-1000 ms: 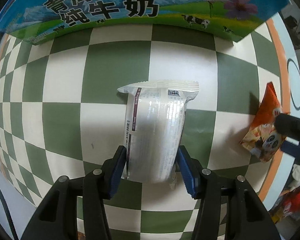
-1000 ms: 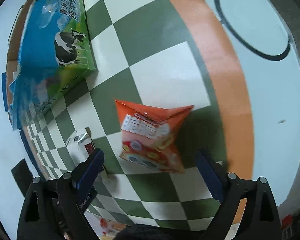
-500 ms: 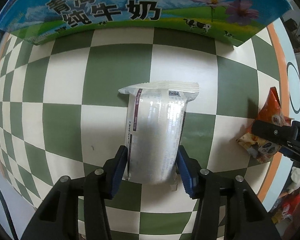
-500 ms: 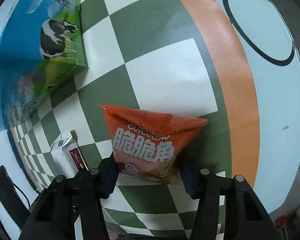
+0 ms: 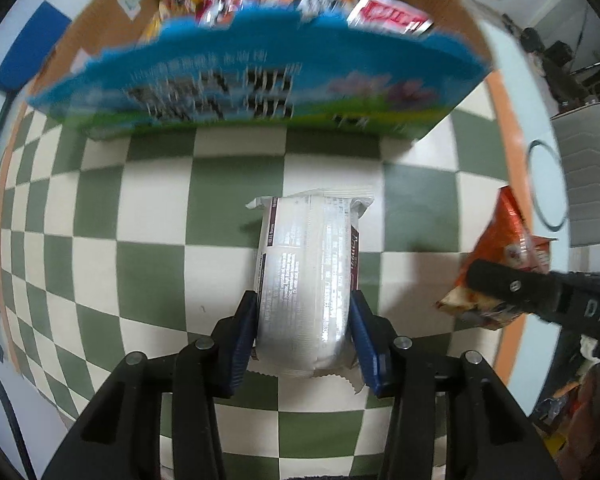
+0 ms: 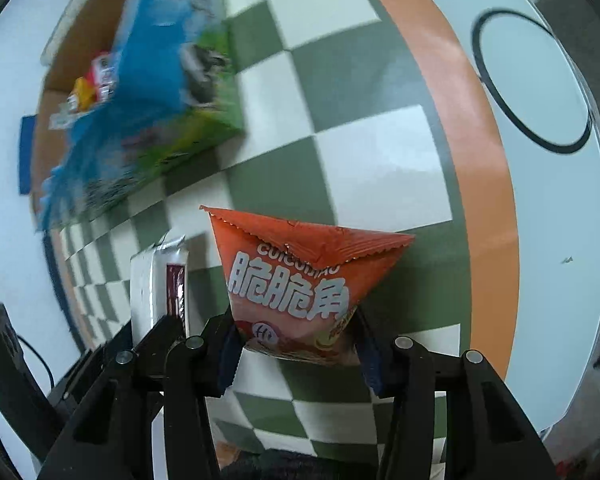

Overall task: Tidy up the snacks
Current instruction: 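Carry both packs into the box and open both tools to release them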

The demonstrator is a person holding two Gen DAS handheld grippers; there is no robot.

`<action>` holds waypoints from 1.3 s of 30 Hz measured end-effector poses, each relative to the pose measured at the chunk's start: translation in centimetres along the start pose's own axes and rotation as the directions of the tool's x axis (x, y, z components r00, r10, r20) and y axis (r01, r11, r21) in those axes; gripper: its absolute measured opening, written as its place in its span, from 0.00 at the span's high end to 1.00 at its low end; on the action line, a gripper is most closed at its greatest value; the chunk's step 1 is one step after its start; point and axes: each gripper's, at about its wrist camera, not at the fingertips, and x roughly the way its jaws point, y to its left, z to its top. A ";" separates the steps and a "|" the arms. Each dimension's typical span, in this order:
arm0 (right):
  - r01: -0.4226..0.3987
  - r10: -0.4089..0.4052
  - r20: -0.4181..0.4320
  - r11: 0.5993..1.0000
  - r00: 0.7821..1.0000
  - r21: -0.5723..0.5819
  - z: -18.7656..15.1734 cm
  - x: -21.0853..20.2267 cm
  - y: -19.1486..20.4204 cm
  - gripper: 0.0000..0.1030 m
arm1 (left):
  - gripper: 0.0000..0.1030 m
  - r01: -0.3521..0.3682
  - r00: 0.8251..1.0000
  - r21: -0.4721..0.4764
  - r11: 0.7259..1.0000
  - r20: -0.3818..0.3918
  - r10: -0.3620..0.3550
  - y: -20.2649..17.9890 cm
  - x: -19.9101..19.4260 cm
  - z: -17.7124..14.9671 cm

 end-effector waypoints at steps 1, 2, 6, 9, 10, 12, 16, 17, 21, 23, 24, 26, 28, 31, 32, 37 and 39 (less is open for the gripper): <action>-0.010 0.010 0.004 1.000 1.000 -0.011 -0.2 -0.5 0.4 0.50 | 0.59 0.007 1.000 0.004 1.000 0.011 -0.007 0.0 -0.6 0.1; -0.018 0.018 0.010 1.000 1.000 -0.020 -0.3 -1.0 0.8 0.50 | 0.59 0.015 1.000 0.007 1.000 0.022 -0.015 -0.1 -1.2 0.1; -0.047 0.049 0.033 0.998 0.998 -0.042 -0.6 -3.1 2.2 0.50 | 0.59 0.052 0.996 0.015 0.999 0.073 -0.053 0.2 -4.3 -0.5; -0.067 0.070 0.049 0.996 0.996 -0.059 -1.0 -5.1 2.9 0.50 | 0.60 0.084 0.990 0.024 0.996 0.109 -0.086 0.9 -6.5 -0.5; -0.076 0.079 0.055 0.995 0.995 -0.063 -1.1 -5.7 3.3 0.50 | 0.59 0.092 0.988 0.029 0.995 0.122 -0.095 1.1 -7.2 -0.3; -0.086 0.090 0.066 0.994 0.994 -0.072 -1.0 -7.0 3.6 0.50 | 0.59 0.109 0.982 0.036 0.993 0.149 -0.114 1.7 -9.0 0.4; -0.097 0.106 0.111 0.992 0.988 -0.084 -0.8 -9.6 5.9 0.50 | 0.59 0.133 0.970 0.049 0.990 0.200 -0.140 3.6 -12.2 2.6; -0.101 0.111 0.119 0.991 0.987 -0.084 -0.7 -10.2 6.3 0.50 | 0.59 0.137 0.967 0.049 0.989 0.211 -0.144 4.2 -12.8 3.3; -0.096 0.112 0.175 0.991 0.978 -0.097 0.6 -12.5 8.9 0.50 | 0.59 0.114 0.960 0.045 0.992 0.250 -0.122 7.1 -14.5 6.6; -0.090 0.110 0.200 0.990 0.974 -0.108 1.8 -13.3 10.5 0.50 | 0.59 0.102 0.962 0.039 0.994 0.252 -0.108 8.5 -14.6 8.4; -0.082 0.105 0.211 0.990 0.972 -0.116 2.3 -13.6 11.1 0.50 | 0.59 0.092 0.962 0.032 0.995 0.254 -0.097 9.2 -14.6 9.3; -0.052 0.082 0.231 0.989 0.969 -0.135 3.8 -13.6 12.8 0.50 | 0.59 0.078 0.966 0.019 0.997 0.246 -0.080 10.6 -14.2 10.9; -0.034 0.067 0.234 0.989 0.970 -0.141 5.2 -13.4 13.9 0.50 | 0.59 0.072 0.971 -0.005 0.997 0.229 -0.069 12.0 -13.3 12.5; 0.000 0.034 0.226 0.989 0.974 -0.150 7.2 -12.3 15.5 0.50 | 0.59 0.055 0.979 -0.033 0.998 0.197 -0.047 13.8 -11.8 14.3; 0.013 0.021 0.221 0.988 0.975 -0.154 7.8 -11.9 15.9 0.50 | 0.59 0.050 0.981 -0.036 0.998 0.189 -0.042 14.2 -11.4 14.7; 0.065 -0.036 0.186 0.986 0.982 -0.152 10.0 -9.1 17.4 0.50 | 0.59 0.023 0.991 -0.068 0.997 0.131 -0.014 15.8 -8.9 16.2; 0.077 -0.050 0.175 0.986 0.983 -0.148 10.5 -8.3 17.5 0.50 | 0.59 0.017 0.994 -0.075 0.997 0.108 -0.009 16.2 -7.9 16.6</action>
